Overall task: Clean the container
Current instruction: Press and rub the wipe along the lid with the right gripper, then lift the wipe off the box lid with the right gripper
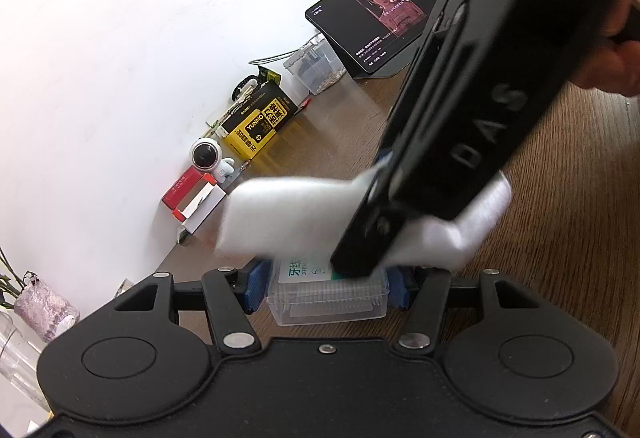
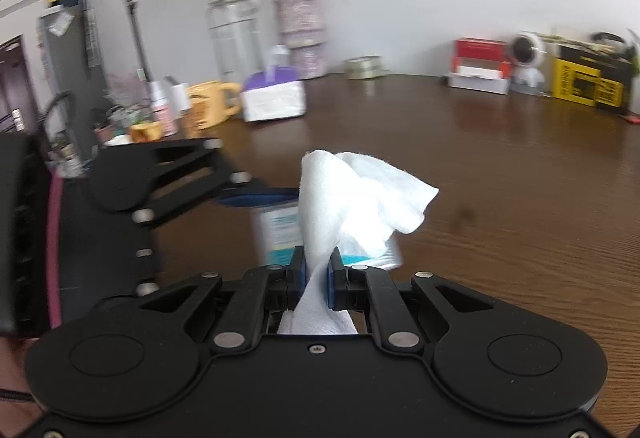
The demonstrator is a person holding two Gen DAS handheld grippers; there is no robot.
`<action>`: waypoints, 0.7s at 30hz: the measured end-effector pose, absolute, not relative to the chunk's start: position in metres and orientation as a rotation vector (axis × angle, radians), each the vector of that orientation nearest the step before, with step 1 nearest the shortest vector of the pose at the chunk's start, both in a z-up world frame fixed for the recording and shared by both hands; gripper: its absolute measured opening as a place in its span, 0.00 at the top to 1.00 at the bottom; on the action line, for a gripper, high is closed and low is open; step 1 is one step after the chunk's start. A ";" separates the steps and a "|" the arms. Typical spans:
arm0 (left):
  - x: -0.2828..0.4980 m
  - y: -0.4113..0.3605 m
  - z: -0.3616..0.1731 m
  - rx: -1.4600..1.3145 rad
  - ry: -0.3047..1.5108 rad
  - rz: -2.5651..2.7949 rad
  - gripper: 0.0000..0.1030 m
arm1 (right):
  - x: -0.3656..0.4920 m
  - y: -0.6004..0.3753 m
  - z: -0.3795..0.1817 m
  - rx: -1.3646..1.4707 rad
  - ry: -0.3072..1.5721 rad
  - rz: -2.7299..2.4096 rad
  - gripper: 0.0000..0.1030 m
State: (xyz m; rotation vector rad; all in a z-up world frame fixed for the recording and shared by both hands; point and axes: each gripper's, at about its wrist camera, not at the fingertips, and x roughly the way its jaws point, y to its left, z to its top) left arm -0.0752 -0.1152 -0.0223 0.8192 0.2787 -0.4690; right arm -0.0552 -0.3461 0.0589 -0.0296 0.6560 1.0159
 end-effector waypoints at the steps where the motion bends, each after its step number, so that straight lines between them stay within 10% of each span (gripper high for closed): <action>1: -0.075 -0.115 -0.022 0.819 0.279 -0.469 0.45 | -0.058 -0.344 0.060 -0.032 0.650 1.035 0.90; 21: -0.071 -0.111 -0.021 0.820 0.279 -0.470 0.45 | -0.035 -0.359 0.052 -0.007 0.679 0.901 0.90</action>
